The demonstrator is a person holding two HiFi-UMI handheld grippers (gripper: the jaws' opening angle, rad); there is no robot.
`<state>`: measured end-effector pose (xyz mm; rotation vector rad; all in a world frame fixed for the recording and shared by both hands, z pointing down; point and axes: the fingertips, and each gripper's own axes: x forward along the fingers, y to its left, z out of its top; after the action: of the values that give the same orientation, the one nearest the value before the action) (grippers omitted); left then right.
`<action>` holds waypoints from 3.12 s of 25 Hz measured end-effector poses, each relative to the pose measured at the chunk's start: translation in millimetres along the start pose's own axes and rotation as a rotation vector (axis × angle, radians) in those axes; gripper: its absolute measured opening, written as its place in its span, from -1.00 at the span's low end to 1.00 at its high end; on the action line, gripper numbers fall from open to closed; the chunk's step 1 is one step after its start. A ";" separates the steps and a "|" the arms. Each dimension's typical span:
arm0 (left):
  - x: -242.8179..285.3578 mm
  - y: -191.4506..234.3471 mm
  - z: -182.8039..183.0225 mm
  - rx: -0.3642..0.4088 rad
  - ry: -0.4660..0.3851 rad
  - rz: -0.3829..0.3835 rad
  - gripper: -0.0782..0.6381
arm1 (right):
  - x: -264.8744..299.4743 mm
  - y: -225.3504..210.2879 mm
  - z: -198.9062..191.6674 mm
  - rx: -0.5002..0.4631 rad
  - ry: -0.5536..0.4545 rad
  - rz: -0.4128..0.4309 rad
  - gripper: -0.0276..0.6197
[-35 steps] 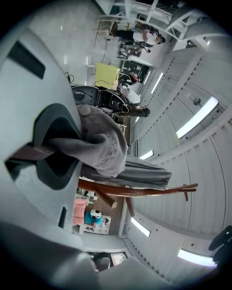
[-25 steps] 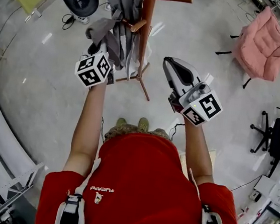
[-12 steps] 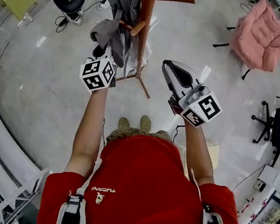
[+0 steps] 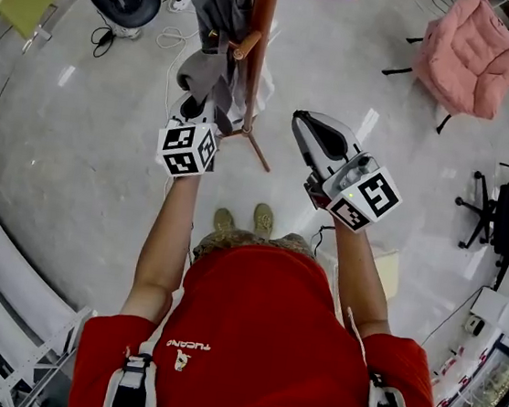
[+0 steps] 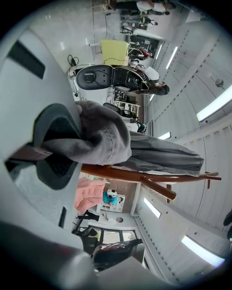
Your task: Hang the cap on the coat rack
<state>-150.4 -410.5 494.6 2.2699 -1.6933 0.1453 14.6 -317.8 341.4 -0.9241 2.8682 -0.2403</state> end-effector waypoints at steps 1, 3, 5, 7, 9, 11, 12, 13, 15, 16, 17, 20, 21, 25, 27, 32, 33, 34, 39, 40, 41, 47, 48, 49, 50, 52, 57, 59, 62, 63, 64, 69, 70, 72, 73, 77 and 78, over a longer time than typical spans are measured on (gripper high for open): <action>0.0 -1.6 -4.2 -0.001 0.003 -0.007 -0.70 | -0.6 0.7 -1.1 0.000 0.002 0.000 -0.84; 0.5 -5.0 -11.2 0.001 0.011 -0.021 -0.70 | -1.8 1.6 -2.5 -0.002 0.006 -0.002 -0.84; 0.8 -8.7 -17.0 0.010 0.020 -0.035 -0.70 | -3.0 2.5 -2.6 -0.003 0.007 -0.005 -0.84; 1.3 -12.9 -23.4 0.025 0.032 -0.054 -0.70 | -3.9 4.0 -2.7 -0.002 0.007 -0.007 -0.84; 3.5 -18.6 -30.4 0.049 0.046 -0.080 -0.69 | -4.6 5.1 -3.8 0.000 0.008 -0.007 -0.84; 5.8 -24.9 -35.3 0.076 0.053 -0.103 -0.68 | -5.4 6.1 -5.6 0.001 0.009 -0.007 -0.84; 6.0 -27.8 -36.7 0.086 0.054 -0.112 -0.67 | -6.0 6.9 -6.6 0.002 0.009 -0.008 -0.84; 5.7 -30.8 -37.7 0.095 0.053 -0.122 -0.62 | -6.8 7.7 -7.5 0.003 0.009 -0.009 -0.84; 4.1 -37.3 -39.9 0.103 0.050 -0.150 -0.38 | -8.2 8.7 -9.0 0.006 0.009 -0.009 -0.84; 3.3 -40.3 -41.6 0.105 0.050 -0.164 -0.25 | -8.8 9.0 -9.6 0.007 0.009 -0.010 -0.84; 2.3 -42.5 -43.7 0.106 0.053 -0.175 -0.15 | -9.3 9.3 -10.2 0.008 0.009 -0.009 -0.84; -2.9 -47.3 -51.8 0.109 0.062 -0.196 0.01 | -10.9 11.0 -13.2 0.011 0.011 -0.008 -0.84; -5.4 -49.0 -54.4 0.111 0.065 -0.201 0.03 | -11.7 11.5 -14.5 0.011 0.011 -0.007 -0.84; -18.9 -54.3 -54.2 0.138 0.058 -0.211 0.05 | -11.1 15.3 -18.4 0.014 0.012 -0.002 -0.84; -27.4 -56.6 -48.4 0.153 0.043 -0.216 0.04 | -8.5 18.5 -21.0 0.016 0.013 0.007 -0.84; -56.6 -70.5 -14.2 0.158 -0.052 -0.247 0.04 | -3.0 25.7 -24.6 0.018 0.009 0.027 -0.84; -64.0 -73.7 -3.3 0.157 -0.080 -0.256 0.04 | -1.7 27.2 -24.3 0.017 0.005 0.031 -0.84; -71.3 -76.8 8.2 0.157 -0.109 -0.266 0.04 | -0.3 28.6 -23.6 0.015 0.000 0.036 -0.84; -101.5 -96.2 60.9 0.161 -0.217 -0.321 0.03 | 4.6 33.3 -17.9 0.005 -0.030 0.055 -0.84; -106.7 -100.4 69.6 0.159 -0.233 -0.328 0.01 | 4.8 33.9 -16.0 0.004 -0.036 0.059 -0.84; -111.8 -104.3 78.2 0.159 -0.249 -0.335 -0.02 | 5.1 34.5 -13.9 0.003 -0.043 0.062 -0.84; -135.4 -121.4 121.0 0.188 -0.337 -0.362 -0.44 | 8.6 40.2 2.4 -0.011 -0.090 0.087 -0.84; -137.9 -123.5 126.2 0.190 -0.347 -0.364 -0.52 | 8.5 41.2 6.1 -0.015 -0.099 0.090 -0.84; -140.3 -125.1 130.7 0.193 -0.355 -0.365 -0.58 | 8.6 42.6 10.1 -0.020 -0.110 0.093 -0.84; -142.8 -126.5 134.7 0.196 -0.361 -0.366 -0.63 | 8.9 44.6 14.3 -0.026 -0.121 0.096 -0.84; -147.0 -129.3 141.2 0.198 -0.369 -0.372 -0.72 | 9.5 48.8 23.2 -0.040 -0.144 0.104 -0.84; -152.5 -141.0 153.4 0.209 -0.379 -0.402 -0.76 | 9.5 56.5 46.4 -0.089 -0.192 0.115 -0.84; -152.2 -147.3 159.3 0.215 -0.387 -0.416 -0.76 | 8.3 56.4 53.7 -0.108 -0.206 0.113 -0.84; -149.9 -153.9 164.2 0.222 -0.394 -0.433 -0.76 | 5.7 54.0 58.7 -0.132 -0.217 0.104 -0.84; -149.4 -154.8 164.8 0.222 -0.395 -0.435 -0.76 | 4.8 53.4 58.9 -0.139 -0.217 0.100 -0.84; -149.2 -155.1 165.1 0.222 -0.395 -0.436 -0.76 | 3.7 52.8 58.9 -0.145 -0.217 0.097 -0.84; -148.6 -153.4 166.8 0.213 -0.398 -0.431 -0.76 | 0.5 50.0 58.9 -0.156 -0.215 0.087 -0.84; -148.6 -153.3 167.2 0.211 -0.399 -0.431 -0.76 | 0.6 49.9 59.2 -0.158 -0.214 0.087 -0.84; -148.0 -153.2 167.5 0.210 -0.399 -0.432 -0.76 | 1.6 49.8 59.9 -0.160 -0.214 0.088 -0.84; -147.6 -153.1 167.4 0.210 -0.399 -0.432 -0.76 | 2.3 49.5 60.2 -0.160 -0.214 0.089 -0.84; -146.7 -152.8 166.6 0.209 -0.397 -0.433 -0.76 | 3.9 49.0 60.0 -0.159 -0.213 0.092 -0.84; -146.9 -152.8 166.3 0.209 -0.396 -0.433 -0.76 | 3.9 49.3 59.7 -0.158 -0.212 0.093 -0.84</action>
<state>-65.7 -286.3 271.0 2.9167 -1.3470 -0.2501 -7.0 -287.4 273.5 -0.7845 2.7529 0.0897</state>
